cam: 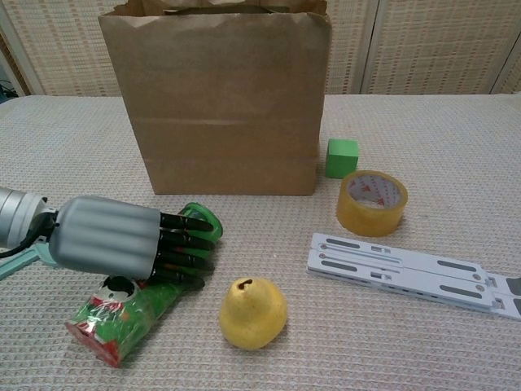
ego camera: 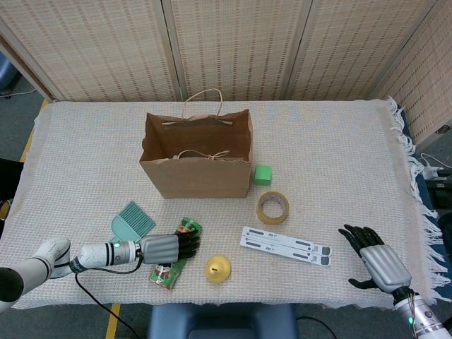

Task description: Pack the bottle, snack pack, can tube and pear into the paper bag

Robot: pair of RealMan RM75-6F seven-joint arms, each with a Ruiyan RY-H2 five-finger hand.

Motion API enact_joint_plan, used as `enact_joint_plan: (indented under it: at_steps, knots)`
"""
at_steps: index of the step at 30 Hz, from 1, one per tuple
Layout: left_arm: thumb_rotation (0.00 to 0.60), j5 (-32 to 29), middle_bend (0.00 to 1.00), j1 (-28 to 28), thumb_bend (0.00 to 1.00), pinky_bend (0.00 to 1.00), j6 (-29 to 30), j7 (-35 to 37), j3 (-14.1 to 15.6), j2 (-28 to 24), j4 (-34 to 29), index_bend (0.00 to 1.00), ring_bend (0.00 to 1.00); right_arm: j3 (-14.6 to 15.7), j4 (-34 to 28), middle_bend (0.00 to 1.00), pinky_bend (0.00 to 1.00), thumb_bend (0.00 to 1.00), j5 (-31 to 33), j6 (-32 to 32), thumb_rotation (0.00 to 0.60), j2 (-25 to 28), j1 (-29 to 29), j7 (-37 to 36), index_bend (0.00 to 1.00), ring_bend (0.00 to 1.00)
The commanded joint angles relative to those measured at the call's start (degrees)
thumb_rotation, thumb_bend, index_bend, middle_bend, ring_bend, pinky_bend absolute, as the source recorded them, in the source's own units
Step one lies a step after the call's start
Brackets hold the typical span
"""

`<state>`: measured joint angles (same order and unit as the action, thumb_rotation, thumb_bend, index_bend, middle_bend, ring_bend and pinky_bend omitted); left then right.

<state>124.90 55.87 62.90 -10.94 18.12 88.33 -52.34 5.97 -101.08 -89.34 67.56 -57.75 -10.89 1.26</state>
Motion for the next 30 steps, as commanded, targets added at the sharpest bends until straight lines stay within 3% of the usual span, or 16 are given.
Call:
enact_joint_plan:
  at_steps: [1, 7, 19, 25, 30]
  knots:
    - [0.6, 0.0, 0.61, 0.1, 0.63, 0.79, 0.4, 0.1, 0.3, -0.3, 0.0, 0.6, 0.62, 0.0, 0.0, 0.0, 0.0, 0.03, 0.0, 0.0, 0.6, 0.0, 0.0, -0.1, 0.0, 0.0]
    - [0.6, -0.8, 0.64, 0.6, 0.65, 0.82, 1.1, -0.7, 0.4, -3.5, -2.8, 0.62, 0.64, -0.1, 0.1, 0.0, 0.0, 0.03, 0.0, 0.2, 0.6, -0.1, 0.1, -0.1, 0.0, 0.0]
    - [0.6, -4.3, 0.65, -0.2, 0.66, 0.82, 2.5, -5.6, -1.0, -16.5, -14.2, 0.63, 0.65, -0.2, 0.4, 0.0, 0.0, 0.03, -0.2, 1.0, 0.6, -0.3, 0.4, -0.1, 0.0, 0.0]
    - [0.6, -9.7, 0.65, -3.7, 0.66, 0.82, 1.9, -7.4, -2.2, -22.8, -16.7, 0.63, 0.65, -0.2, 0.6, 0.0, 0.0, 0.03, -0.6, 1.5, 0.6, -0.5, 0.6, 0.1, 0.0, 0.0]
    - [0.6, -13.6, 0.65, -6.0, 0.66, 0.82, 3.3, -7.4, -4.2, -24.4, -17.1, 0.64, 0.65, -0.2, 0.7, 0.0, 0.0, 0.03, -0.7, 1.8, 0.6, -0.6, 0.7, 0.2, 0.0, 0.0]
